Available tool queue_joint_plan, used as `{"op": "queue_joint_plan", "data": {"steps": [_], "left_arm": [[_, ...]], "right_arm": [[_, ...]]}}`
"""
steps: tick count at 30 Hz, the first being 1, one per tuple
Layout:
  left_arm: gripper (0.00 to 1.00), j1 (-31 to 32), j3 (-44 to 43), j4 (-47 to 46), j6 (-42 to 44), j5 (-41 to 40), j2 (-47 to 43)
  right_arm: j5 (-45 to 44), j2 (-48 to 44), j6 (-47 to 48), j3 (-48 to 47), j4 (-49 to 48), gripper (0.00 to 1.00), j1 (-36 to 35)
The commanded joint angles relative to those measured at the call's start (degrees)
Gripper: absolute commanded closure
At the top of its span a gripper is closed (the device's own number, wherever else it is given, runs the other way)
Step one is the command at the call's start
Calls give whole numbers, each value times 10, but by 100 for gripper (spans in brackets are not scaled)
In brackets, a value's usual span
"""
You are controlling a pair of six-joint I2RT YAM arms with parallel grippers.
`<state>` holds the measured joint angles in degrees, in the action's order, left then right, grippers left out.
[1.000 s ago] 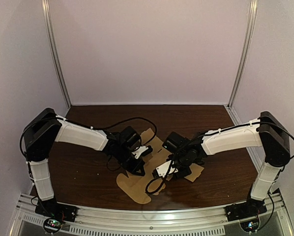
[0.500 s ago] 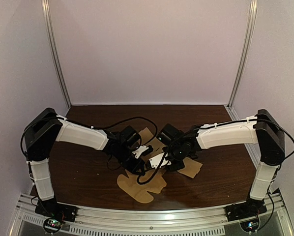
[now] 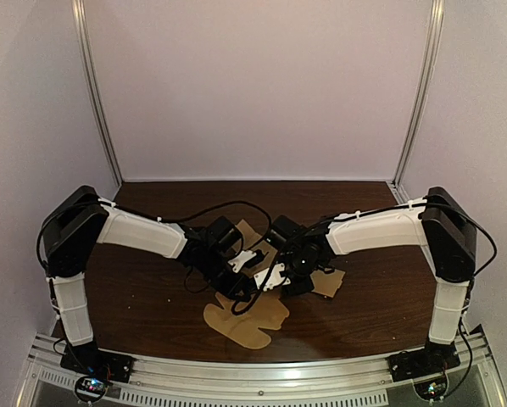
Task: Fold the paper box
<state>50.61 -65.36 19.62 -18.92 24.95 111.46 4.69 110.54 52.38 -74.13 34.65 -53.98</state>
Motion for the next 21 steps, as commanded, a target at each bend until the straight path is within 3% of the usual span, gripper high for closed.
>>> {"op": "queue_joint_plan", "data": {"steps": [1, 21], "left_arm": [[100, 5, 7, 11, 17, -10, 29], [100, 5, 7, 14, 24, -6, 32]], "right_arm": [[3, -6, -7, -26, -4, 67, 3], [-11, -25, 21, -50, 33, 79, 11]]}}
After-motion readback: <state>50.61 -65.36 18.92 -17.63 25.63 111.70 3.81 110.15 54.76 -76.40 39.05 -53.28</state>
